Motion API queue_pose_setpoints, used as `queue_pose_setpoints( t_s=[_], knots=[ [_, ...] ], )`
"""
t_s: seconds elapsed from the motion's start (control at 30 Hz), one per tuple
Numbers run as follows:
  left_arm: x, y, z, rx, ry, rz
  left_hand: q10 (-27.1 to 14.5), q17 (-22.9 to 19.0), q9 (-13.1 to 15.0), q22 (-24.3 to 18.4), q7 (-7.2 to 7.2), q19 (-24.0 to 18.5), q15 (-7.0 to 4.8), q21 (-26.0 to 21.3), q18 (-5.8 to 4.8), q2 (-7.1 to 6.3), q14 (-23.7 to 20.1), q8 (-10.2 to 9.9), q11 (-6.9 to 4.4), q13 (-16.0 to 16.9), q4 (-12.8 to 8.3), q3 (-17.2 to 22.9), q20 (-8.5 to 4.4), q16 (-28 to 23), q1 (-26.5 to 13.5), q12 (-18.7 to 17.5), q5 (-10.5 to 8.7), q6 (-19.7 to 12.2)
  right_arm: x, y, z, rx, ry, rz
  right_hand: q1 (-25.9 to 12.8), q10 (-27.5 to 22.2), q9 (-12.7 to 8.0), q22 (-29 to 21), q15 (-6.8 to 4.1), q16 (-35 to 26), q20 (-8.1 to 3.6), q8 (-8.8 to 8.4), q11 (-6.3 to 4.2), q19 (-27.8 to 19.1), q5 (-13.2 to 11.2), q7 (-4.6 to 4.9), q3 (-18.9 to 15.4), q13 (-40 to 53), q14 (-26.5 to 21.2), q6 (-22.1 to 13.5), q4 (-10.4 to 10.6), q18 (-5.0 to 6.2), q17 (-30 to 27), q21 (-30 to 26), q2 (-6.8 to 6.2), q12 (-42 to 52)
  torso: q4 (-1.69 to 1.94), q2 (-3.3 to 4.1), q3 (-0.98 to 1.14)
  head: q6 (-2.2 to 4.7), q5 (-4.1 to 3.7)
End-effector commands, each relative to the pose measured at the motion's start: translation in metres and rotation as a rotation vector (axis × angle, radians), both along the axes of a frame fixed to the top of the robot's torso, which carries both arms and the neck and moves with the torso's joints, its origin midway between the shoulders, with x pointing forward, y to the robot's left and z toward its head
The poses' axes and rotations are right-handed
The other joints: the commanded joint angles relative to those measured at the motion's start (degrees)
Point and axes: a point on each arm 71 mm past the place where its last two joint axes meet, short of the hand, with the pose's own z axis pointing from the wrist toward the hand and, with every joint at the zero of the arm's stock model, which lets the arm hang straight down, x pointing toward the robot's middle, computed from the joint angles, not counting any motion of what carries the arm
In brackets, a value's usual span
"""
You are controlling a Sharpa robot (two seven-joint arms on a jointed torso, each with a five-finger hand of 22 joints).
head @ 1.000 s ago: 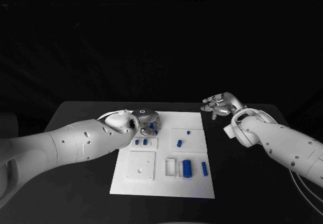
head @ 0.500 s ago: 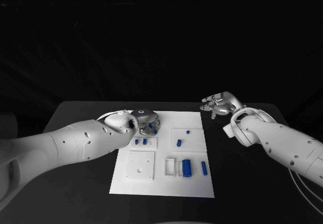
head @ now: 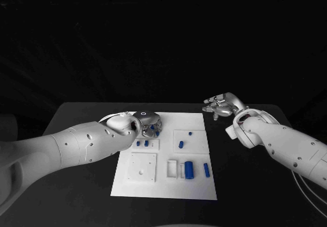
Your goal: Assemble the parts on the task board
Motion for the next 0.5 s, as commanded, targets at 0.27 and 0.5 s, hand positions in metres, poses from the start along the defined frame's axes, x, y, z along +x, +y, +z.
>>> queue_pose_setpoints(
  t_s=[0.27,0.5],
  knots=[
    [-0.0038,-0.0033,-0.0058,-0.004,0.034,-0.016,0.44,0.06,-0.03,1.08,0.02,-0.05,0.02,0.4,0.99,0.56,0.61,-0.15,-0.3,-0.05,0.68,-0.21,0.15,0.32,-0.44,-0.25,0.2,0.64,-0.0001,0.0022,0.0002,0.003,-0.003,0.015,-0.42,0.0,0.08,-0.1,0.29,0.26,0.34,0.0,0.37,1.17,0.39,0.07,0.29,-0.06,-0.29,-0.06,0.05,0.68,-0.13,-0.19,-0.08,-0.16,-0.01,-0.05,0.0,-0.13,-0.01],
    [-0.0032,-0.0019,-0.0059,0.001,0.032,-0.004,3.34,0.13,0.14,1.18,-0.05,0.23,-0.04,0.8,1.15,2.06,1.15,0.05,-0.86,-0.03,0.5,-0.08,0.08,0.61,0.52,-0.23,0.38,3.56,-0.0001,0.002,0.0001,0.003,-0.002,0.014,-0.42,0.0,0.08,-0.1,0.29,0.26,0.34,0.0,0.37,1.17,0.39,0.07,0.29,-0.06,-0.29,-0.06,0.05,0.68,-0.13,-0.19,-0.08,-0.16,0.01,-0.04,0.0,-0.15,-0.03]
  ],
)
